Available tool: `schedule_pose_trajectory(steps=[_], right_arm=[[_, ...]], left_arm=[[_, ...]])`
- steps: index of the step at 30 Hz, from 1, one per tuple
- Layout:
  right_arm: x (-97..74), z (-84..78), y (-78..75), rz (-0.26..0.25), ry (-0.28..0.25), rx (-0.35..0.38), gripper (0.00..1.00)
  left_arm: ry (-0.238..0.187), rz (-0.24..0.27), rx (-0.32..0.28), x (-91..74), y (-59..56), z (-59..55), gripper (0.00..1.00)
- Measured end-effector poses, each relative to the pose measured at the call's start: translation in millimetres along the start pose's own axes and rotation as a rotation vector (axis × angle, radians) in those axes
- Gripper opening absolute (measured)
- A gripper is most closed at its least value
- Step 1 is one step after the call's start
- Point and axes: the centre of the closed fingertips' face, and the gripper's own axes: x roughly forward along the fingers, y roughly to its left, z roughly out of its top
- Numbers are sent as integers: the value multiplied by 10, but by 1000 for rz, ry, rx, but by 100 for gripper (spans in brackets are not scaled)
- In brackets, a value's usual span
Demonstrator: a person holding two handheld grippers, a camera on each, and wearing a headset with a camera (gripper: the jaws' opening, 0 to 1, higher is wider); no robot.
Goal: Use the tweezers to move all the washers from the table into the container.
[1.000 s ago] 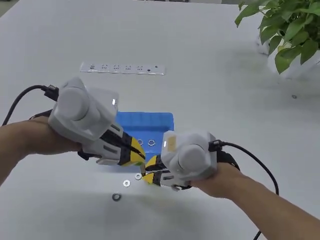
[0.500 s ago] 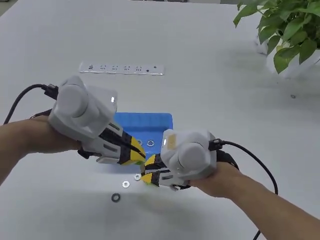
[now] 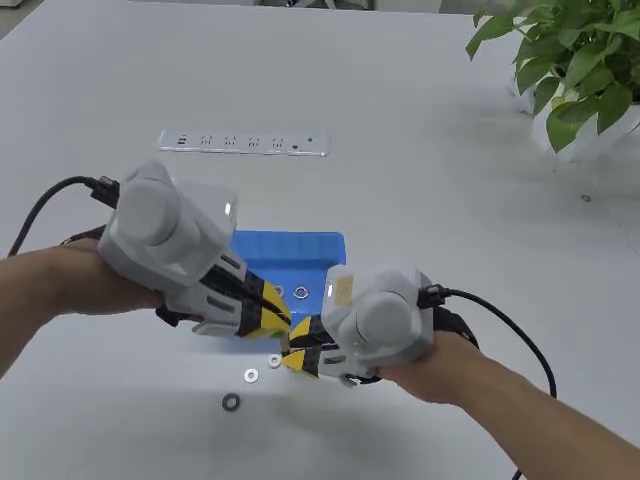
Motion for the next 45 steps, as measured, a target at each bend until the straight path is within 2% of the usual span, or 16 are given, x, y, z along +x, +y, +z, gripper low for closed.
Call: schedule_pose_trajectory(steps=[20,45], right_arm=[[-79,78,14,-14,-4,-15,10],[-324,316,-11,-64,-9,-60,10]], left_arm=[[-1,13,9,-76,-34,71,6],[-17,48,56,-299,-91,331,6]])
